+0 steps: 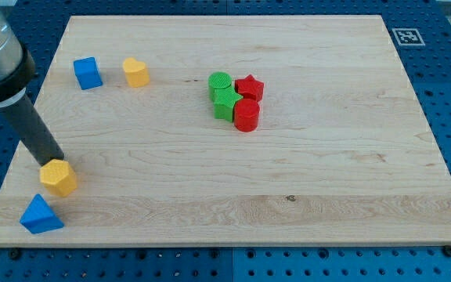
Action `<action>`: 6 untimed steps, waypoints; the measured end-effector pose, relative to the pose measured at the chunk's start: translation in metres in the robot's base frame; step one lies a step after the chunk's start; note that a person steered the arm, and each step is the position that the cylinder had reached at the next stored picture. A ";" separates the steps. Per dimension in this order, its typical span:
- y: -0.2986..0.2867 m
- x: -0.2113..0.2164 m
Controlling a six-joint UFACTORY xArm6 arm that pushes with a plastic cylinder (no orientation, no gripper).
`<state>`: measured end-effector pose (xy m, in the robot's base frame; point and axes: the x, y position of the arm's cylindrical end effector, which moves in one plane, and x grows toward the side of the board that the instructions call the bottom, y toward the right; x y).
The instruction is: Move the yellow hexagon closer to the blue triangle
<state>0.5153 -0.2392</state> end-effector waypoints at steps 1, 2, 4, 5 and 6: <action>0.014 -0.007; 0.015 -0.024; 0.024 -0.012; 0.024 0.003; 0.024 0.019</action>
